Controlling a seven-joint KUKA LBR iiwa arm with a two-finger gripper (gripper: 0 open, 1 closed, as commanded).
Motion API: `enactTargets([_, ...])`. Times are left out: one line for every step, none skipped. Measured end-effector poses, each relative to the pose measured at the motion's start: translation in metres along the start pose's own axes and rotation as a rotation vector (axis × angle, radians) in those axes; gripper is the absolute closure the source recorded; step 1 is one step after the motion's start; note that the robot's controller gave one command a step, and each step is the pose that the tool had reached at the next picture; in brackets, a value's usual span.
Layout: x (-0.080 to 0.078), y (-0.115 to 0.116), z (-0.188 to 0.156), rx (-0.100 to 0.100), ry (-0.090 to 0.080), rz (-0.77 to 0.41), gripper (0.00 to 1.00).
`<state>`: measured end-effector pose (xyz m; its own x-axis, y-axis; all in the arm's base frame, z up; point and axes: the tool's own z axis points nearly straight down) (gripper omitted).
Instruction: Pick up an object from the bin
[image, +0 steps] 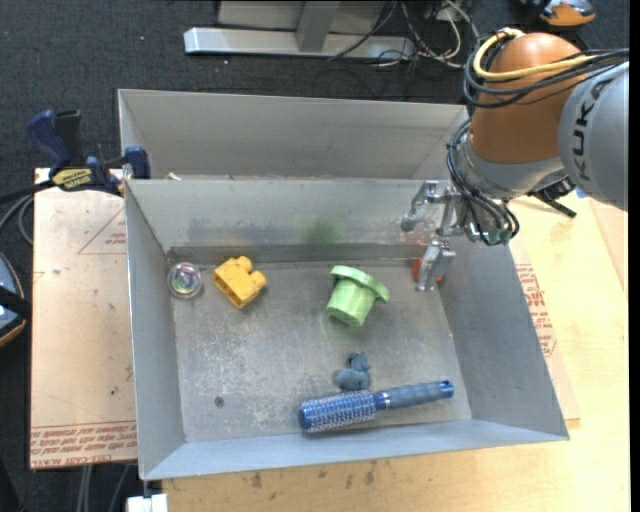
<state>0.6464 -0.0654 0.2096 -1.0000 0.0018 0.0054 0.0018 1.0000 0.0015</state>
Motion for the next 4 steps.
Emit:
enactTargets([0.083,0.063,0.124,0.004,-0.021,-0.292,0.00])
enactTargets([0.081,0.109,0.123,0.002,-0.021,-0.289,0.00])
enactTargets([0.085,0.107,0.127,0.002,-0.008,-0.288,1.00])
enactTargets([0.085,0.107,0.127,0.001,-0.008,-0.288,0.00])
